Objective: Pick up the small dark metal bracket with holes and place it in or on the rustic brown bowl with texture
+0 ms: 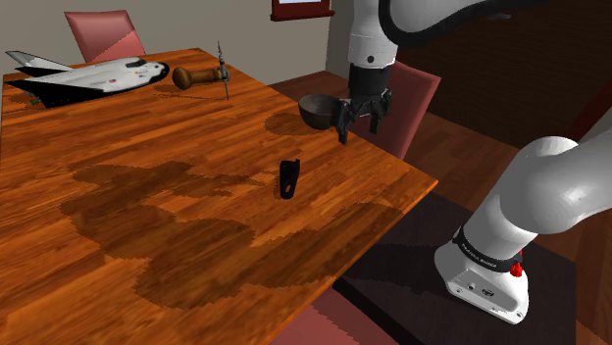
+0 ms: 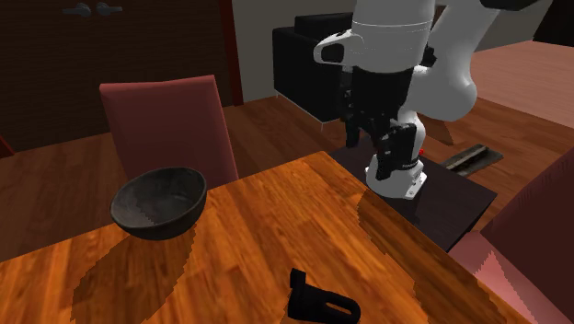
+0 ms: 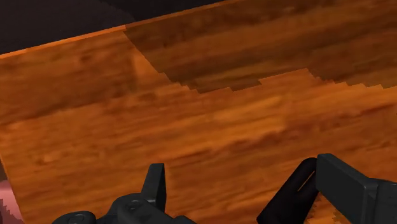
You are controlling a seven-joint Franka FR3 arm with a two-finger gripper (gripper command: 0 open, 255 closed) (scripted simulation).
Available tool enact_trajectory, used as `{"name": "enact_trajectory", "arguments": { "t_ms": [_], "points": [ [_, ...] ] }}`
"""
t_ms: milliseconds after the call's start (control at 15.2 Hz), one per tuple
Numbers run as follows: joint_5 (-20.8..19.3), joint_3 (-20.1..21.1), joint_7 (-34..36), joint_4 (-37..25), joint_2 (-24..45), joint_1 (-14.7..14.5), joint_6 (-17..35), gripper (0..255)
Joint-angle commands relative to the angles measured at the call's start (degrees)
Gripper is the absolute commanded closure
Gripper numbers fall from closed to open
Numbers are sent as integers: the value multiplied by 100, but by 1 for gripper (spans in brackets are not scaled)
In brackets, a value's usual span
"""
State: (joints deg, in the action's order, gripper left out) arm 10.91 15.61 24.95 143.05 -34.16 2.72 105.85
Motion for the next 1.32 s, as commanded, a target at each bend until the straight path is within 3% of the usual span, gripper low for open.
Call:
{"name": "enact_trajectory", "arguments": {
  "t_ms": [0, 396, 726, 990, 1254],
  "points": [
    [69, 242, 444, -27, 363, 65, 418, 0],
    [-61, 907, 1789, -336, 1622, 336, 1545, 0],
    [-653, 1315, 3103, -837, 2849, 577, 2320, 0],
    [-1339, 1383, 4157, -1334, 3790, 605, 2713, 0],
    [-1510, 1346, 4279, -1240, 4023, 569, 3006, 0]
  ]
}}
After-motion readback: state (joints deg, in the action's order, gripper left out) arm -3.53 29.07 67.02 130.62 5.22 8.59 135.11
